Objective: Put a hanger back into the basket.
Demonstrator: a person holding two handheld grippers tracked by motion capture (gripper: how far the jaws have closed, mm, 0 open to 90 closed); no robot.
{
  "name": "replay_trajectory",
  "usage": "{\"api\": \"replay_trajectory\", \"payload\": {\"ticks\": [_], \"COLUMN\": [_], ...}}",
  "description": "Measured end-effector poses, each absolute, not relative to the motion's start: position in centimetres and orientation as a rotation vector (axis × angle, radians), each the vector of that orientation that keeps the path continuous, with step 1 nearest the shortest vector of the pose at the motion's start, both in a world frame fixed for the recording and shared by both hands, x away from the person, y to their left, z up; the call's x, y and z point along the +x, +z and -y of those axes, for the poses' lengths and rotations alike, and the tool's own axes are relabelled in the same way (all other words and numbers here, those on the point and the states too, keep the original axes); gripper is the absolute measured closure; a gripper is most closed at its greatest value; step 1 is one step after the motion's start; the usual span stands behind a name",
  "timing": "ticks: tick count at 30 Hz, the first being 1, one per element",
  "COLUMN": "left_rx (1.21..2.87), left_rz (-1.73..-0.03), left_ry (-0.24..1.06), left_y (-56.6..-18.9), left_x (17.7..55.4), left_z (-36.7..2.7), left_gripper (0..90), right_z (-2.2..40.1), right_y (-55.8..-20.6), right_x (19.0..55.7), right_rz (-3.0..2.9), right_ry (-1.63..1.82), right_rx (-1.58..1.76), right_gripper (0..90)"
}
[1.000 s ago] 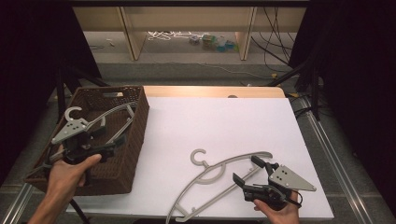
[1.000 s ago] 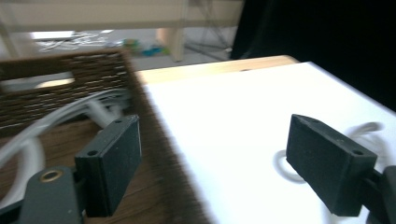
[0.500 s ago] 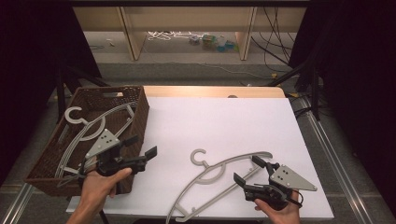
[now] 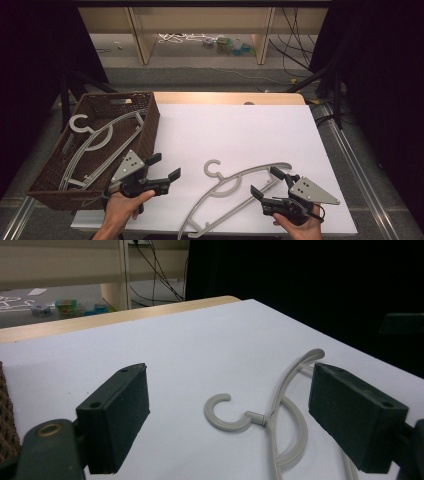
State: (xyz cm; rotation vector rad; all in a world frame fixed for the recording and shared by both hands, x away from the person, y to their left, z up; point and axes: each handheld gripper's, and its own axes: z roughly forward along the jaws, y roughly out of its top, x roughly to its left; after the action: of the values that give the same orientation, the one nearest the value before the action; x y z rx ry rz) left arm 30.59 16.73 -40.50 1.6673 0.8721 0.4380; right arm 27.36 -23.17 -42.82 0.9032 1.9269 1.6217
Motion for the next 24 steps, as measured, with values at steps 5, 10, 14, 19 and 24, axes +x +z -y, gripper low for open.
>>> {"api": "replay_trajectory", "payload": {"ticks": [5,10,14,19,24], "left_rx": [1.727,1.808,1.899,2.089,2.255], "left_rz": [-0.841,-0.824,-0.802,-0.768,-0.74], "left_ry": [0.417,0.369,0.32,0.263,0.237], "left_y": [-41.5,-42.6,-43.4,-44.7,-45.8], "left_x": [30.2,30.5,31.5,32.7,33.3], "left_z": [-15.2,-13.5,-12.2,-10.4,-8.6], "left_gripper": [16.2,16.2,16.1,17.5,24.7], "right_z": [23.0,23.0,23.2,22.7,22.6], "right_y": [-42.7,-42.8,-42.7,-42.7,-42.8], "right_x": [27.2,27.3,27.3,27.3,27.3], "right_rz": [-1.931,-1.949,-1.939,-1.942,-1.932], "right_ry": [1.625,1.612,1.601,1.616,1.634], "right_rx": [0.904,0.889,0.917,0.894,0.883], "right_gripper": [15.7,15.7,15.7,15.7,15.7]}}
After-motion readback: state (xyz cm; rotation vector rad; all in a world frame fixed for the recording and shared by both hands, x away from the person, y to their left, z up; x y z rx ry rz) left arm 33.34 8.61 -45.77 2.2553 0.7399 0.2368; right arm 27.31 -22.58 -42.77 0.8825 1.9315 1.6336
